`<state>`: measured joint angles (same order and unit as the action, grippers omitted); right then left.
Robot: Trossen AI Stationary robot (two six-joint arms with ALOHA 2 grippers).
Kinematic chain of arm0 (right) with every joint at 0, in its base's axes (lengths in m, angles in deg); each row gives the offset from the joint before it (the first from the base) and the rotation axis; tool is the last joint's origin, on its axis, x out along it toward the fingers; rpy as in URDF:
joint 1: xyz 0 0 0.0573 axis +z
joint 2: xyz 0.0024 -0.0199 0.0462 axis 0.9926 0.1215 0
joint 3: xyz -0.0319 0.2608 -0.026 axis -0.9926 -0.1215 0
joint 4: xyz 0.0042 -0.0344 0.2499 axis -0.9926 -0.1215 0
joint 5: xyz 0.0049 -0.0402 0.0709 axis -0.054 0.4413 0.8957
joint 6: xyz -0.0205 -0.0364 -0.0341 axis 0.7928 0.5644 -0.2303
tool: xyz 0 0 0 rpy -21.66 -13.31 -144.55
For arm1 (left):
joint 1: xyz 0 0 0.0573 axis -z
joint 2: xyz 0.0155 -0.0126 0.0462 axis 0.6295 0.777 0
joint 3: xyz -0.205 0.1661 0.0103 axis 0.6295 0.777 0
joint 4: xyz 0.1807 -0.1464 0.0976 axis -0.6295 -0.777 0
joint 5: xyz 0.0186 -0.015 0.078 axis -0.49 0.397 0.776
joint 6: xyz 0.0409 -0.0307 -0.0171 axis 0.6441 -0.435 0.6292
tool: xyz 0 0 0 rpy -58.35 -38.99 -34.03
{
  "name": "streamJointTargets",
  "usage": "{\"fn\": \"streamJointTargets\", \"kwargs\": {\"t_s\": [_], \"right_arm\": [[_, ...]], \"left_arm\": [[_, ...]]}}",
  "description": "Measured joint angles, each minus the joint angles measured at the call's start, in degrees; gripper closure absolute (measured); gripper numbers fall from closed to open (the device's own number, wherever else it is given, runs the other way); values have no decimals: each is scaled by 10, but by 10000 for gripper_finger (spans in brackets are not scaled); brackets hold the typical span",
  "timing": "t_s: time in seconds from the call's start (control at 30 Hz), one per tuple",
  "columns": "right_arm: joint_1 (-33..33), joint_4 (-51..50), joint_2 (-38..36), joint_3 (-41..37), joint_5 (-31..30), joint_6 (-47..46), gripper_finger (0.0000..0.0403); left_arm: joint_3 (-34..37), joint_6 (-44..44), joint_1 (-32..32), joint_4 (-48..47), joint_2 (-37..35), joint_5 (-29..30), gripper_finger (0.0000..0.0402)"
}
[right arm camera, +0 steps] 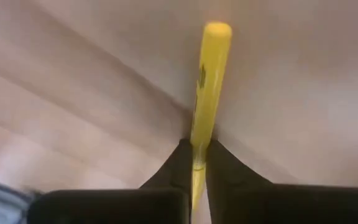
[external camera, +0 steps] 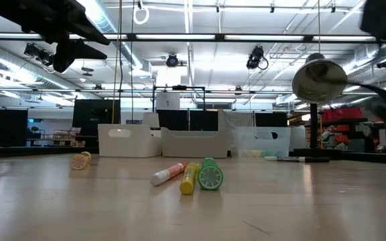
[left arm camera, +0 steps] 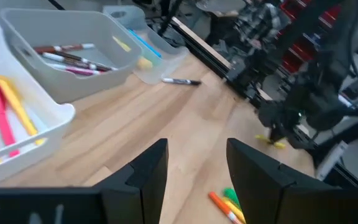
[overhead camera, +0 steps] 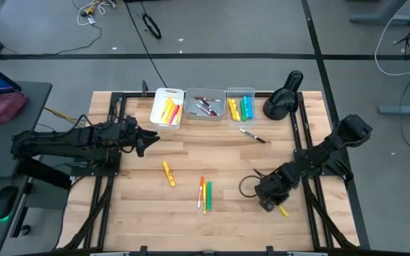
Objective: Pick & Place Markers
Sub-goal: Put the yellow pen into the white bin
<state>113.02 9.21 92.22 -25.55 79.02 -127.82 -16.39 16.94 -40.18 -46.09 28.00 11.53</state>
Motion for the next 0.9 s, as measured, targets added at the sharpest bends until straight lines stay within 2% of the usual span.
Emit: {"fn": "streamJointTargets", "kwargs": {"t_s": [0.1,0.17,0.3,0.4,0.53,0.63,0.9], "right_arm": [[-25,23,-11,39,-131,16,388],[-47,49,-19,66,-198,32,388],[-115,144,-21,127,-312,102,388],[-172,247,-22,164,-381,197,388],[-245,405,-22,187,-397,315,388],[-288,497,-23,203,-399,369,388],[-327,533,-23,241,-374,422,388]], "left_arm": [[0,12,0,1,10,-16,230],[0,18,0,13,26,-23,230],[0,21,0,68,67,-36,230],[0,23,0,121,107,-40,230],[0,59,0,207,159,-51,223],[0,61,-4,285,197,-70,198],[-1,30,-32,470,287,-86,108]]}}
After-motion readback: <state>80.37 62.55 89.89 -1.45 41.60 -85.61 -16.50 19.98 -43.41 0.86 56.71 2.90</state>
